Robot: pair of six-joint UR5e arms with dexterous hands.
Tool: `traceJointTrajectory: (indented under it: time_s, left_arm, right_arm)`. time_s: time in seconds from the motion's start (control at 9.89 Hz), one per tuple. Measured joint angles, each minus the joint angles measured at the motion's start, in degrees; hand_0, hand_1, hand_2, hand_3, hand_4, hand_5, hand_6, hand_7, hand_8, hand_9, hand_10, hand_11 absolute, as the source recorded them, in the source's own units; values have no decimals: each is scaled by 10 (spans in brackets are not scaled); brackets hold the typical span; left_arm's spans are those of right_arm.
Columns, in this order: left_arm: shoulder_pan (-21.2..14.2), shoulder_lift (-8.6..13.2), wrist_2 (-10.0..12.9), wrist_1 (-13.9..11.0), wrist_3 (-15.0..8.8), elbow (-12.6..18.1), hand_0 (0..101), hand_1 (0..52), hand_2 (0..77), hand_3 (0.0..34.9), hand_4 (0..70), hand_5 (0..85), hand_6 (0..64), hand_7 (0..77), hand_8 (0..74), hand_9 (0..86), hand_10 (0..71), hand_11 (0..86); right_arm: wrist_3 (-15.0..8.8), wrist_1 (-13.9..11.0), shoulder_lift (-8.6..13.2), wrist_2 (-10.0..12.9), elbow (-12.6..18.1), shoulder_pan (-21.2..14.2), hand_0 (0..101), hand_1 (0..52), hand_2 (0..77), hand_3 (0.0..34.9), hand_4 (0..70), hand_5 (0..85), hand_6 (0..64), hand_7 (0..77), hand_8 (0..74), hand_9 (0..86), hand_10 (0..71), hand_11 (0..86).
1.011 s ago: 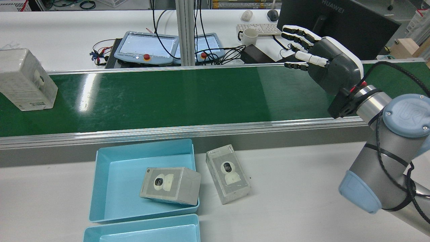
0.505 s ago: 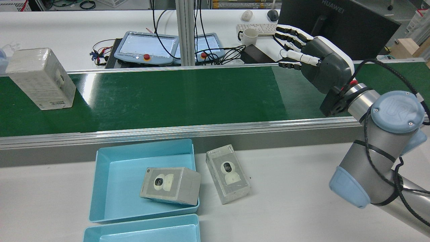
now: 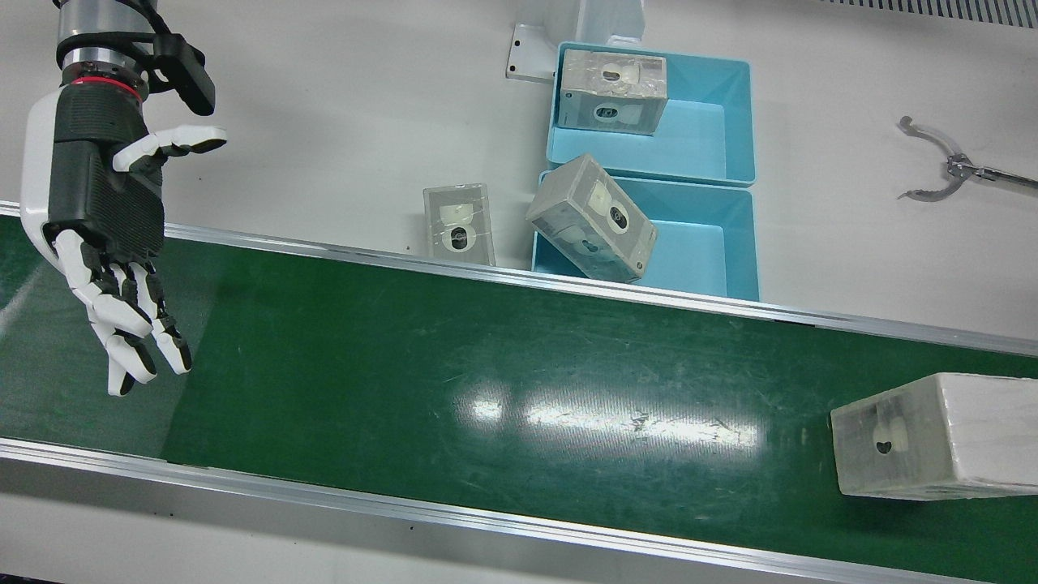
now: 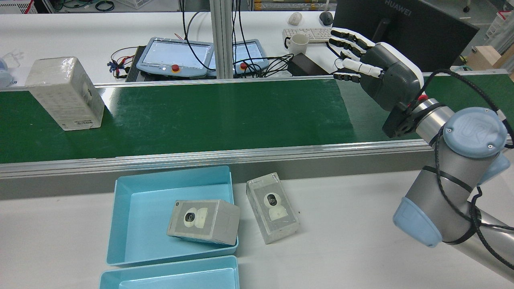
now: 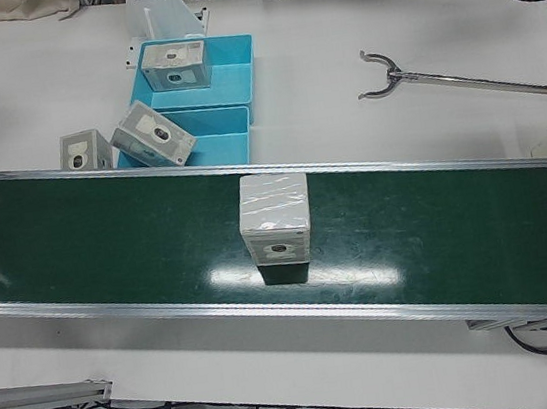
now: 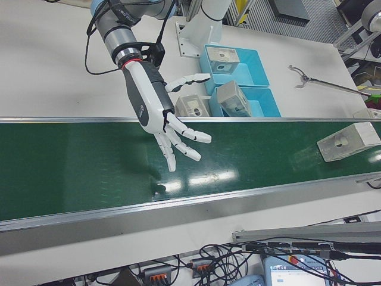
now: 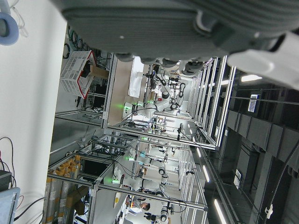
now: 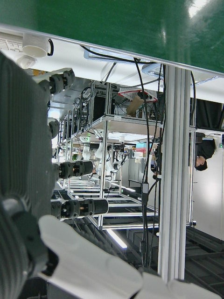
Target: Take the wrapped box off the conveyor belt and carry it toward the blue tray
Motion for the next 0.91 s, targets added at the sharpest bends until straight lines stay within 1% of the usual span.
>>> traceJointTrajectory:
  time_s: [0.3, 0.4, 0.51, 0.61, 0.71, 0.81, 0.91]
  left_arm:
    - [0, 0, 0, 0, 0, 0, 0, 0, 11, 0, 0, 5, 0, 5, 0, 0, 0, 0]
    - [0, 0, 0, 0, 0, 0, 0, 0, 11, 0, 0, 5, 0, 5, 0, 0, 0, 0]
    - [0, 0, 0, 0, 0, 0, 0, 0, 5, 0, 0, 5, 0, 5, 5, 5, 0, 0]
    - [0, 0, 0, 0, 0, 0, 0, 0, 5, 0, 0, 5, 0, 5, 5, 5, 0, 0]
    - [0, 0, 0, 0, 0, 0, 0, 0, 11, 0, 0, 5, 0, 5, 5, 0, 0, 0]
    - [0, 0, 0, 0, 0, 0, 0, 0, 11, 0, 0, 5, 0, 5, 5, 0, 0, 0]
    - [0, 0, 0, 0, 0, 0, 0, 0, 11, 0, 0, 5, 0, 5, 5, 0, 0, 0]
  right_arm:
    - [0, 0, 1, 0, -3, 0, 379, 71, 136, 302, 153, 196, 0, 153, 0, 16, 65, 93]
    - [0, 0, 1, 0, -4, 0, 379, 71, 136, 303, 153, 185, 0, 158, 0, 16, 65, 93]
    - [0, 0, 1, 0, -6, 1, 378, 71, 136, 303, 131, 185, 0, 153, 0, 16, 65, 93]
    - [0, 0, 2, 0, -8, 2, 378, 71, 136, 303, 131, 185, 0, 153, 0, 16, 65, 93]
    - [0, 0, 4, 0, -12, 3, 378, 71, 136, 303, 147, 185, 0, 153, 0, 16, 65, 93]
    - [0, 0, 10, 0, -18, 3, 381, 71, 136, 311, 147, 185, 0, 153, 0, 16, 65, 93]
    - [1, 0, 16, 0, -24, 4, 382, 71, 136, 308, 147, 185, 0, 153, 0, 16, 65, 93]
